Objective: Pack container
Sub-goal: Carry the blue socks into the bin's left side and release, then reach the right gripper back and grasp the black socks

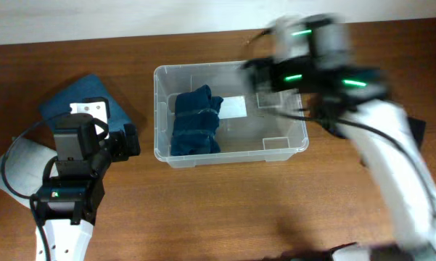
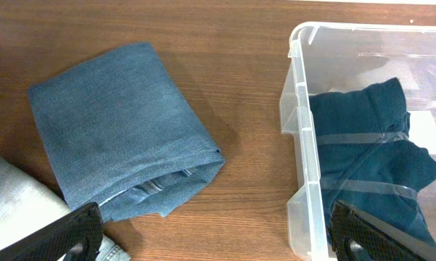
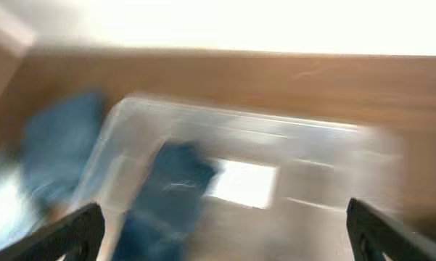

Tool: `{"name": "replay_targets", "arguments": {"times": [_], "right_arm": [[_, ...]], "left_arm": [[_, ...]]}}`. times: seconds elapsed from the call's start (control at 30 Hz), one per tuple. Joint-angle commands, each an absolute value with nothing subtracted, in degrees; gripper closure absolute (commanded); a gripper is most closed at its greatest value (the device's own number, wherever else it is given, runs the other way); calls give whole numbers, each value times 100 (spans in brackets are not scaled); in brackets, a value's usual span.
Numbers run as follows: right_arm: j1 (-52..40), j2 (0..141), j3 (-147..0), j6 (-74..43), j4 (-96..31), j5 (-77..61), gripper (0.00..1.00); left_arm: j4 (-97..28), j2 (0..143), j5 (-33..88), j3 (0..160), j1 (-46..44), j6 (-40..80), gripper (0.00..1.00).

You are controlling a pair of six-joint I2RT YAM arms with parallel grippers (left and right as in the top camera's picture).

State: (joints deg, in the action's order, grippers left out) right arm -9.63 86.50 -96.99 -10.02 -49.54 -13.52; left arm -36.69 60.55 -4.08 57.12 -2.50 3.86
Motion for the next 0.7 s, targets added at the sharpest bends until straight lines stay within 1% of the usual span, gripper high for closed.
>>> {"name": "replay_targets", "arguments": {"times": [0.0, 0.03, 0.07, 0.13, 0.23, 0.33, 0.4, 0.67], "right_arm": [[652, 8471, -9653, -1111, -5520, -650, 2], [895, 8521, -9629, -1059, -5605, -742, 2], [1374, 8672, -9535, -823, -5710, -1085, 2], [1964, 8969, -9310, -458, -5721, -1715, 2], [2517, 9553, -8989, -198, -5662, -2265, 2], [2777, 10409, -8801, 185, -5590, -2698, 2], [2781, 10801, -8801, 276, -5520, -2808, 2], [2775, 12101, -8801, 99, -4871, -2834, 1]], "left_arm": [[-3669, 6053, -392, 5839, -235, 274, 1], [-3669, 6053, -395, 5839, -235, 274, 1], [-3669, 6053, -395, 5839, -235, 274, 1], [-3669, 6053, -395, 5839, -235, 274, 1], [-3669, 6053, -392, 5839, -235, 274, 1], [-3669, 6053, -392, 5839, -235, 274, 1], [-3669, 6053, -392, 5839, -235, 274, 1], [-3671, 6053, -392, 5839, -235, 274, 1]]}}
